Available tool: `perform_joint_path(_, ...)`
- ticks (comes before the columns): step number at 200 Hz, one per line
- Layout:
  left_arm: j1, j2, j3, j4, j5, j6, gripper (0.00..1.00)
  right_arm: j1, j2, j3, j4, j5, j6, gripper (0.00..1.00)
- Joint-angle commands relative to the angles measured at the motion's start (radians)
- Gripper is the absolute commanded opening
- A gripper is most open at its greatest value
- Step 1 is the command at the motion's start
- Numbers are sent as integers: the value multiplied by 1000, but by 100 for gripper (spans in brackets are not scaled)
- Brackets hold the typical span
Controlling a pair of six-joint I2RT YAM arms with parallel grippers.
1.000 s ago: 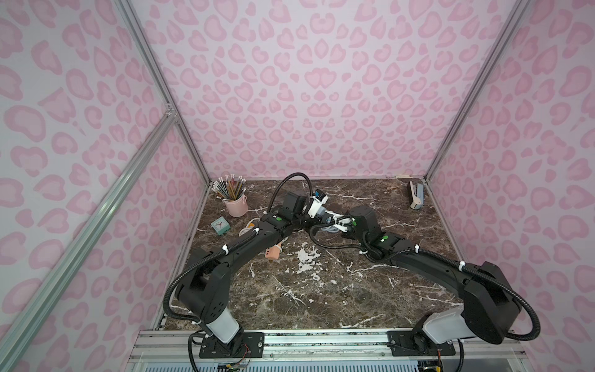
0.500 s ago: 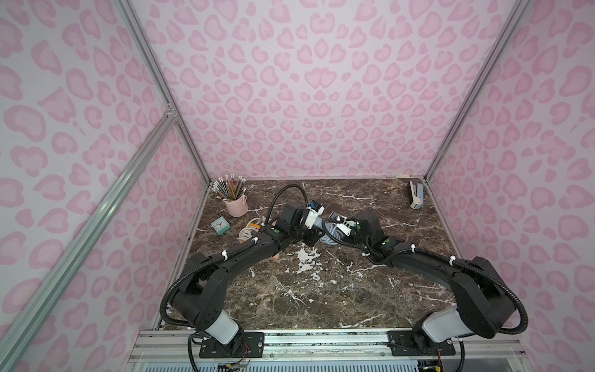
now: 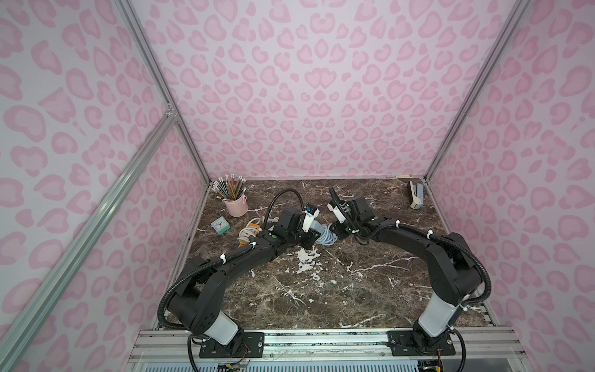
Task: Wrap the cord around the power strip
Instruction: Wrap the power cord around the power strip.
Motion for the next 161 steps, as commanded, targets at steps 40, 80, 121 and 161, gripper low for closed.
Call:
perform_joint_path(40,-23,46,0,37,79,44,3,2,108,208,-277,62,84,54)
perform_joint_path(80,-23,10,-21,51,55,20,3,-53,160,331,-489,-32,304,64)
perform_joint_path(121,-36,5,-61,103,45,-12,3,-63,76,196,-259,-262,608,72)
perform_joint_path(161,-48,-20,-105,149,4,-44,3,-86,-8,-68,-2,-330,944,75)
